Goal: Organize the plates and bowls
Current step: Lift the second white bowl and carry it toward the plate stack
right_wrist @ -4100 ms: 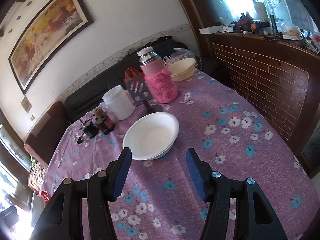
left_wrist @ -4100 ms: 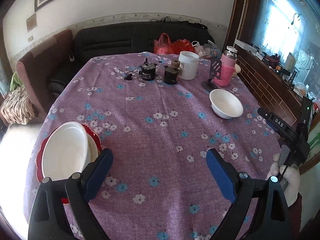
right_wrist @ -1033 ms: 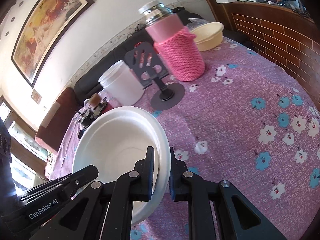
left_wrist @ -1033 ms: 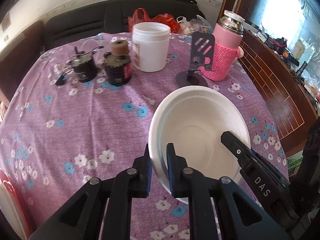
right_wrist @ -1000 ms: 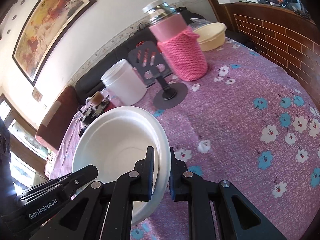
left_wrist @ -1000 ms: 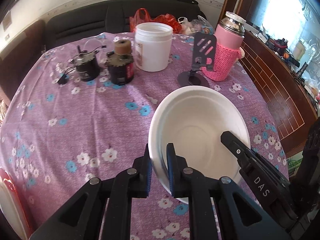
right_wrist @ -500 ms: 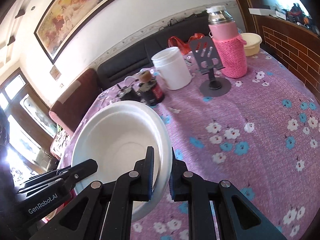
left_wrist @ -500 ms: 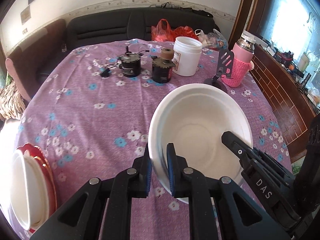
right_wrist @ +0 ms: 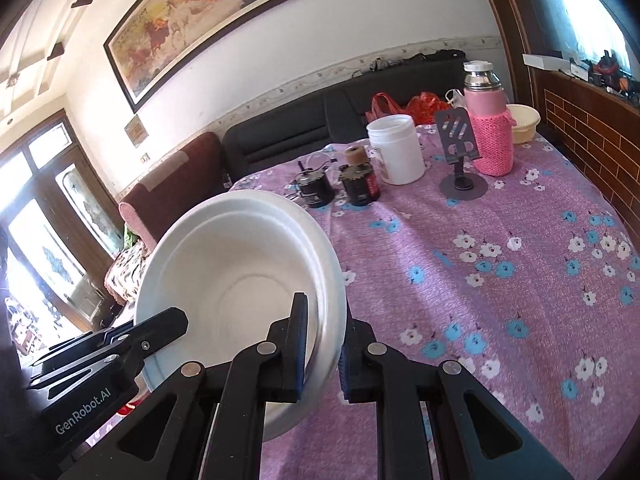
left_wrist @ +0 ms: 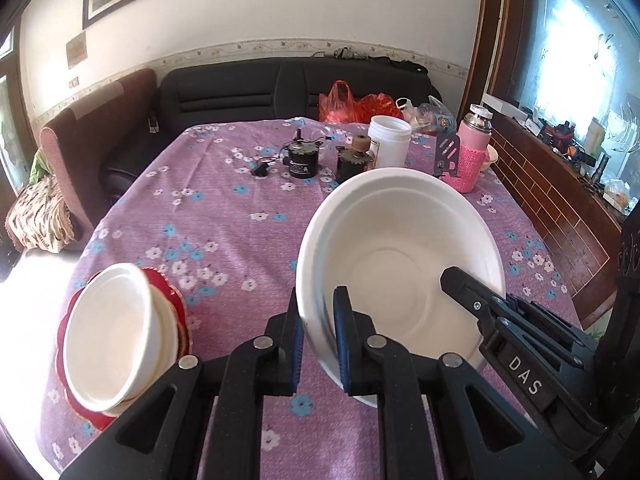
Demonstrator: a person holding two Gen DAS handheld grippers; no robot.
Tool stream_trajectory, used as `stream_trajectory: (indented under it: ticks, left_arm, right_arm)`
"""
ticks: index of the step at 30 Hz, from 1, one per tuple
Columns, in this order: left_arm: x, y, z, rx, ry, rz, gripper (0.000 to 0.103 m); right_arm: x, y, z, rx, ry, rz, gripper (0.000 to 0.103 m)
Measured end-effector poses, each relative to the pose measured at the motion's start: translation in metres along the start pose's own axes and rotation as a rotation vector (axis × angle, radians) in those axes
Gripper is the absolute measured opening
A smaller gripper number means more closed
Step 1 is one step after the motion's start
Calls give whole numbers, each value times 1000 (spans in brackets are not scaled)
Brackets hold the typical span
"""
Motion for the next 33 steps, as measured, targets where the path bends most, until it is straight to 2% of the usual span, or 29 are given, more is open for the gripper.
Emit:
stream_trajectory:
  ticks: [11, 33]
  left_arm:
    - [-40, -18, -33, -25, 40, 45, 14]
    - [-72, -41, -126, -173, 146, 72, 14]
  right_arm:
    - [-17, -20, -40, -44, 35, -4, 15]
    - [-10, -53, -138, -205, 128, -54, 15]
Point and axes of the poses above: each gripper's, at about its wrist camera, not at the fingertips, and x roughly the way its jaws point, z to its right, y to its top, the point moved 7 cm from there along x, roughly the way its jaws point, and after that the axes turned 9 degrees about z, right-handed, at the moved point
